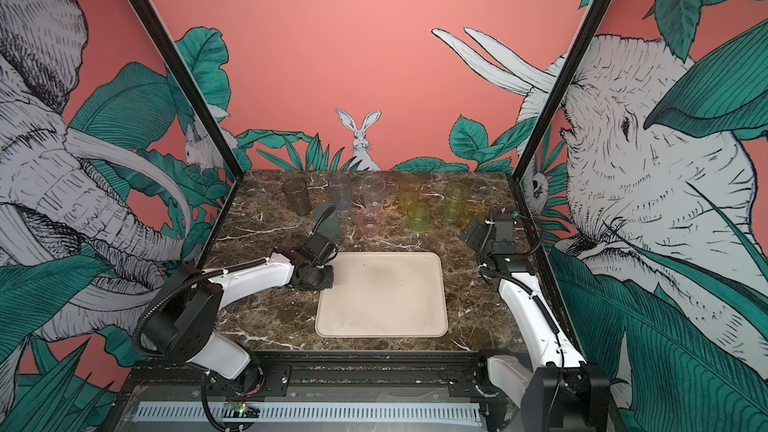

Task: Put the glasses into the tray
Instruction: 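Release the tray with the left gripper while the right gripper moves toward the glasses, then lower the left gripper over the dark grey glass while the right gripper hovers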

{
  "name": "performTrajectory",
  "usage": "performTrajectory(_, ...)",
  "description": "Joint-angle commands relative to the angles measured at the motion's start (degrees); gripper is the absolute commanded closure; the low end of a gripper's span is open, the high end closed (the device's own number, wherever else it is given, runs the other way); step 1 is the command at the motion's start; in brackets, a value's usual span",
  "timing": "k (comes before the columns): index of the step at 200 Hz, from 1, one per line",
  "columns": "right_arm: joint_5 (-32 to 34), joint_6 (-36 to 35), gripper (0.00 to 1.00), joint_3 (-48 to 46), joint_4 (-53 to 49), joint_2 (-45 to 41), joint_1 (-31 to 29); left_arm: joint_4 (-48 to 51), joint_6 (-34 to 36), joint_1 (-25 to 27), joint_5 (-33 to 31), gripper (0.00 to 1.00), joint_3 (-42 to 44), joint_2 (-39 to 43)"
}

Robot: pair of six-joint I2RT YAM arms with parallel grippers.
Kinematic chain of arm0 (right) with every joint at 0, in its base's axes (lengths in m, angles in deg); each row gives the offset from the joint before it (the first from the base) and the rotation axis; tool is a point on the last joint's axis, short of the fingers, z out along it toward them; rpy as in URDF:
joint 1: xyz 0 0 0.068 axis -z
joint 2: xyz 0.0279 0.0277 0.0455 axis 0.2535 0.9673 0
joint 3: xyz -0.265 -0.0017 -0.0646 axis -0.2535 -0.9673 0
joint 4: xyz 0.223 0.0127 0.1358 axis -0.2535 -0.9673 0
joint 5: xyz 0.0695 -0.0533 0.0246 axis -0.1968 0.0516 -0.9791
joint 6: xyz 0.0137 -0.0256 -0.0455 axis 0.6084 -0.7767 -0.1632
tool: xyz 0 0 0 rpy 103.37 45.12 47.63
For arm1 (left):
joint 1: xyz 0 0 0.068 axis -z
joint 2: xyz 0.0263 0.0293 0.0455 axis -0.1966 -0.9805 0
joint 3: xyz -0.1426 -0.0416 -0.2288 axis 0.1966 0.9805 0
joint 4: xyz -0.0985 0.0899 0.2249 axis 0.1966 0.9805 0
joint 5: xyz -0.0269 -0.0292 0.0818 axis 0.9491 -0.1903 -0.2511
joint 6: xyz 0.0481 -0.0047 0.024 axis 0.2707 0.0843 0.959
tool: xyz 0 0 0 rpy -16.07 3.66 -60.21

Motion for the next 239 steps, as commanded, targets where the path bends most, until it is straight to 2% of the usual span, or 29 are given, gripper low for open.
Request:
performTrajectory(1, -0.4, 0.1, 0.01, -0.8, 2.5, 0.2, 0.0, 3.6, 0.5, -1.2, -3.3, 1.00, 0.8, 1.8)
performTrajectory(26, -0.7, 0.2, 0.01, -0.8, 2.6, 0.4, 0.0, 3.9, 0.7, -1.1, -3.3, 0.97, 0.1, 1.9)
performTrajectory(85, -2.8, -0.6, 0.01, -1.1, 3.6, 0.5, 0.0, 8.5, 1.5, -1.3, -4.0, 0.68, -5.4, 4.4)
performTrajectory(99, -7.2, -2.7, 0.01, -1.4, 5.3, 0.7, 0.0, 9.9, 1.9, -1.9, -4.2, 0.63, -7.2, 5.5)
performTrajectory(128, -22.1, -6.8, 0.01, 0.6, 6.1, 3.0, -0.1, 13.1, 2.9, -4.1, -4.2, 0.54, -11.3, 8.0)
performTrajectory(149, -26.9, -6.4, 0.01, 0.5, 8.1, 5.0, -0.3, 15.0, 3.7, -7.3, -4.1, 0.50, -14.4, 9.8)
performTrajectory(167, -28.4, -6.7, 0.01, 0.3, 9.8, 5.7, -1.4, 16.5, 3.9, -11.1, -4.0, 0.49, -17.1, 10.9)
performTrajectory(208, -28.4, -8.9, 0.01, -2.1, 17.5, 6.0, -6.7, 16.0, 3.9, -20.1, -2.0, 0.44, -22.3, 10.6)
performTrajectory(239, -24.7, -11.7, 0.01, -3.0, 21.0, 6.9, -11.8, 14.7, 2.1, -24.8, -1.9, 0.40, -26.6, 7.6)
